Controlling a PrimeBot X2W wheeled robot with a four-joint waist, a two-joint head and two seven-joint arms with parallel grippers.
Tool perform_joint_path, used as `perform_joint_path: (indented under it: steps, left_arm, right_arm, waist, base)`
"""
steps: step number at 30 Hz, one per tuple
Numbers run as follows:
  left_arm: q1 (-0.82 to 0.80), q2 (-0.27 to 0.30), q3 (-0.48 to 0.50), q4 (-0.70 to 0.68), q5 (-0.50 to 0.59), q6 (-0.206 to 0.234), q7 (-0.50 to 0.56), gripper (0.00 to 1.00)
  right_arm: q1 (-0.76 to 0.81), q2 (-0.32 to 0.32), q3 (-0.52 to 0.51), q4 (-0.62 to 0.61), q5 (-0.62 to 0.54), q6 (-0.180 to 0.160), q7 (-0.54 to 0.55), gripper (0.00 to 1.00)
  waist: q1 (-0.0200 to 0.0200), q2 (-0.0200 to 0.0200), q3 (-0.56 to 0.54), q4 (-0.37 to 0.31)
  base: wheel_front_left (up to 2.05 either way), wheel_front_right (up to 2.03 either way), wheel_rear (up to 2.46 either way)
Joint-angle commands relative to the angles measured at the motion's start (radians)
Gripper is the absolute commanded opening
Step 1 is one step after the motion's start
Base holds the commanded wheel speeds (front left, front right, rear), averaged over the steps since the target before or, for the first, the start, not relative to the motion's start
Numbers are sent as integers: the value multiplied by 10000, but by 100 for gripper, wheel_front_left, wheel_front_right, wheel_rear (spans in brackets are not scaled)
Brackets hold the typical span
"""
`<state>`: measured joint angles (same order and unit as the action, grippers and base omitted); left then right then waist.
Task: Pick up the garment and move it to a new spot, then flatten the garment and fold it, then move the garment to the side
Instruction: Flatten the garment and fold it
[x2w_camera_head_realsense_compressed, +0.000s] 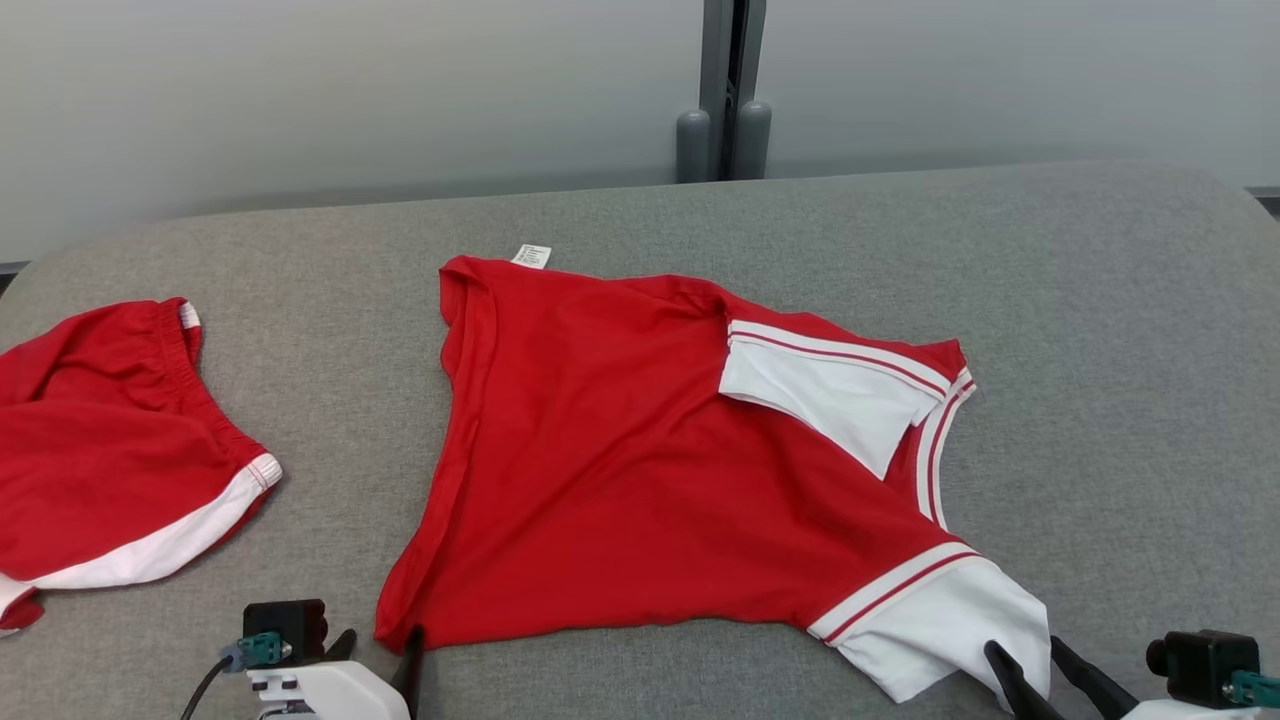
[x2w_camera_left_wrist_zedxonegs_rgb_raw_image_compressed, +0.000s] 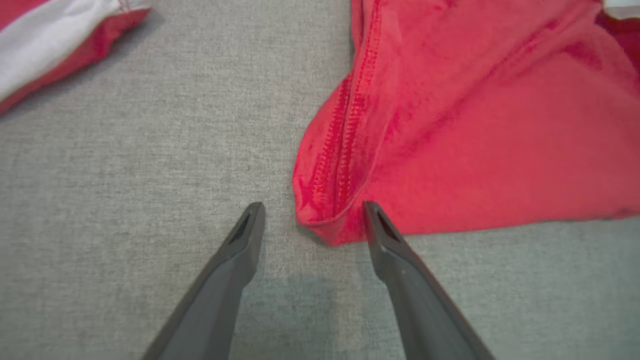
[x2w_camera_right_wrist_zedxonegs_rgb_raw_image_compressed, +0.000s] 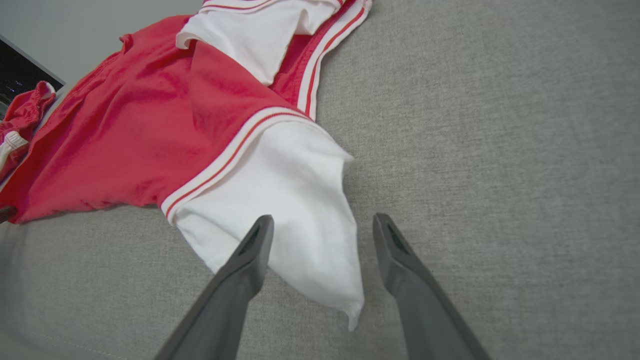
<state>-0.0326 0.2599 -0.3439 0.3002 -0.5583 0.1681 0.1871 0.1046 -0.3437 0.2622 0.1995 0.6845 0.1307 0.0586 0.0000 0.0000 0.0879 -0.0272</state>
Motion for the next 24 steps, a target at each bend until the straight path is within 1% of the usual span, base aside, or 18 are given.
perform_joint_path:
  steps: [1, 5, 6, 7, 8, 9, 10, 11, 15, 18, 24]
  left_arm:
    - [-235, 12, -21, 143, -71, -46, 53, 100]
    - [-377, -74, -25, 455, -191, -165, 0, 100]
    - [-413, -83, -14, 523, -199, -172, -40, 100]
    - [-456, -106, -11, 580, -210, -171, -92, 95]
    - [-456, -106, -11, 580, -210, -171, -92, 95]
    - [-497, -135, -2, 631, -249, -180, -100, 58]
    - [-530, -156, -6, 683, -282, -229, -98, 8]
    - [-542, -164, -35, 738, -300, -271, -40, 0]
    - [-403, -152, 47, 571, -451, -340, -157, 0]
    - [-283, -140, 195, 169, -637, -351, -250, 0]
    - [-271, 38, 499, -1039, -953, -373, -141, 0]
  right_arm:
    - [-150, -42, 52, 27, 85, 1, -24, 100]
    - [-314, -75, 266, 125, 224, 1, -104, 100]
    - [-359, -85, 306, 148, 241, 1, -109, 84]
    - [-393, -93, 377, 163, 292, 1, -141, 50]
    - [-393, -93, 377, 163, 292, 1, -141, 50]
    - [-415, -99, 447, 180, 324, 1, -167, 33]
    - [-441, -111, 526, 202, 382, 1, -171, 7]
    - [-463, -132, 603, 214, 430, 1, -186, 0]
    - [-524, -267, 828, 145, 706, 1, -490, 0]
    - [-424, -219, 738, -185, 1391, 1, -765, 0]
    - [-333, -690, 630, -1023, 2433, 1, -1015, 0]
  waist:
    - [0, 0, 85, -48]
    - [0, 0, 209, -97]
    - [0, 0, 227, -108]
    - [0, 0, 239, -116]
    - [0, 0, 239, -116]
    - [0, 0, 243, -119]
    - [0, 0, 240, -121]
    - [0, 0, 229, -120]
    - [0, 0, 51, -76]
    - [0, 0, -82, -19]
    - [0, 0, -228, 76]
  base:
    - [0, 0, 0]
    - [0, 0, 0]
    - [0, 0, 0]
    - [0, 0, 0]
    - [0, 0, 0]
    - [0, 0, 0]
    - [0, 0, 0]
    - [0, 0, 0]
    - [0, 0, 0]
    - [0, 0, 0]
    - [0, 0, 0]
